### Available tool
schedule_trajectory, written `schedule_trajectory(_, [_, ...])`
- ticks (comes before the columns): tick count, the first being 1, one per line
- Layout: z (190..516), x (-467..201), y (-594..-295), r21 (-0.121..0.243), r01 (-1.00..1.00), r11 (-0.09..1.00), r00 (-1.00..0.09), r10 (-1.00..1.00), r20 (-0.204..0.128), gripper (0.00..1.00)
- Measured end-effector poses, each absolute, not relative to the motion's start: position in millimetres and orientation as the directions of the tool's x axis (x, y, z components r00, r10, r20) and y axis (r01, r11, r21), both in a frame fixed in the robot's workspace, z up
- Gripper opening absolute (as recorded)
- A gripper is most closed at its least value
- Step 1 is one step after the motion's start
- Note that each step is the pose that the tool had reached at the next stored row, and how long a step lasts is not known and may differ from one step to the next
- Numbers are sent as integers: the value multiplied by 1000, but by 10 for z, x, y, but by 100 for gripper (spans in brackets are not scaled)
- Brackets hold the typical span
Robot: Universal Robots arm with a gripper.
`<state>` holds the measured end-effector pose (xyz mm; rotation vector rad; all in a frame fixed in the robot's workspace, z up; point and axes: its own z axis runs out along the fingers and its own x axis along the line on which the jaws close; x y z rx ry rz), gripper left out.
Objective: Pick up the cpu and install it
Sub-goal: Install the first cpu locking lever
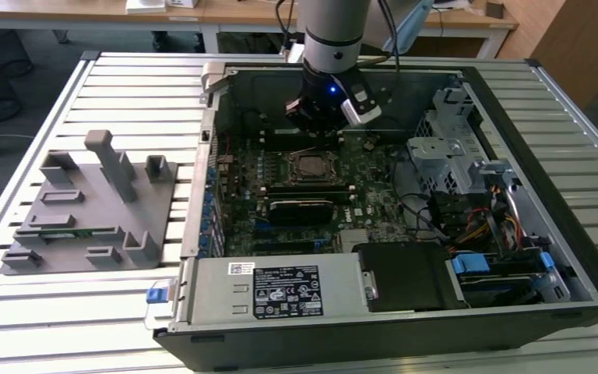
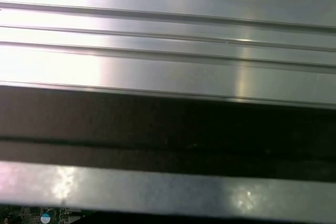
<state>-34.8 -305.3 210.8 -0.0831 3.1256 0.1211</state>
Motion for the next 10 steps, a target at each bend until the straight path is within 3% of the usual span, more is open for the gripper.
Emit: schedule_trajectory(10, [2040, -331, -3052, 77, -54, 996, -999, -53, -15, 11])
